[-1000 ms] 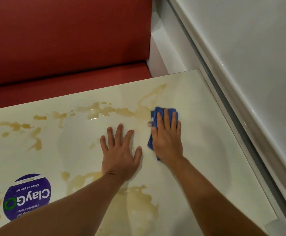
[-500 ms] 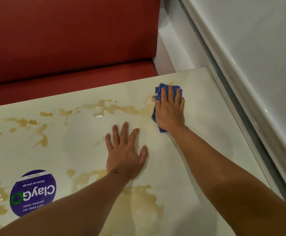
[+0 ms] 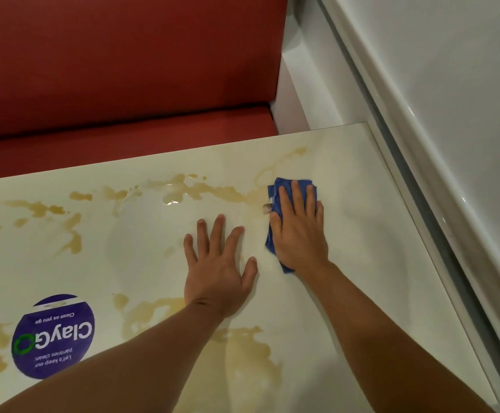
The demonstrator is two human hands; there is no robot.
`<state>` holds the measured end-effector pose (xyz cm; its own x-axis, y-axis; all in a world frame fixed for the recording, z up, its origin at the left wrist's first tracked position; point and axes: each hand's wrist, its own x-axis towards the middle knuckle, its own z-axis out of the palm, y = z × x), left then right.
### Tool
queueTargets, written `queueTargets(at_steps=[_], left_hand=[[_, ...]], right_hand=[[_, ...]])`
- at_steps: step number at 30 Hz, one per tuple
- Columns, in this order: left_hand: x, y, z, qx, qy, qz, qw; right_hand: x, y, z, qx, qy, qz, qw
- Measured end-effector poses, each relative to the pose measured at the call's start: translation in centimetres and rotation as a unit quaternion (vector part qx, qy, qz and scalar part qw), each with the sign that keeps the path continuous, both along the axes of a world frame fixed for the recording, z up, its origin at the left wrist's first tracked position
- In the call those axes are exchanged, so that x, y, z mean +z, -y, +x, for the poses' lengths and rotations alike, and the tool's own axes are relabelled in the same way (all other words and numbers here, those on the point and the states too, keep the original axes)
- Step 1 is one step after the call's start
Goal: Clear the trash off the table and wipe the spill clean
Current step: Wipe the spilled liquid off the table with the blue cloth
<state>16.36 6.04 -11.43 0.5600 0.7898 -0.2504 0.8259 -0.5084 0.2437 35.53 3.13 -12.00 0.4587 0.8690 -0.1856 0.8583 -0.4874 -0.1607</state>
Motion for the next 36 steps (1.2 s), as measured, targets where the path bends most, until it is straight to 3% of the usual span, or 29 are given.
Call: queueTargets(at_steps=[8, 16, 21, 29, 33, 36], left_hand=[[0.2, 0.2, 0.0, 0.002, 0.000, 0.000, 1.000], [0.2, 0.1, 0.0, 0.000, -0.008, 0.001, 1.000], [0.3, -0.1, 0.0, -0.001, 0.001, -0.014, 1.000], [-0.2, -0.1, 0.1, 0.002, 0.021, -0.009, 1.000], [-0.3, -0.1, 0.0, 0.002, 0.019, -0.003, 1.000], [-0.5, 0.0, -0.1, 0.000, 0.017, 0.005, 1.000]], right_hand=[[-0.3, -6.2, 3.3, -0.026, 0.002, -0.003, 1.000], [-0.2, 3.0, -1.7, 0.005, -0.007, 0.007, 1.000], [0.0, 7.6, 0.9, -0.003, -0.028, -0.002, 1.000], [0.2, -4.0, 10.3, -0.143, -0.016, 0.002, 0.990], [-0.1, -9.2, 8.9, -0.070, -0.008, 0.009, 0.997], [0.0, -8.1, 6.3, 0.011, -0.010, -0.007, 1.000]])
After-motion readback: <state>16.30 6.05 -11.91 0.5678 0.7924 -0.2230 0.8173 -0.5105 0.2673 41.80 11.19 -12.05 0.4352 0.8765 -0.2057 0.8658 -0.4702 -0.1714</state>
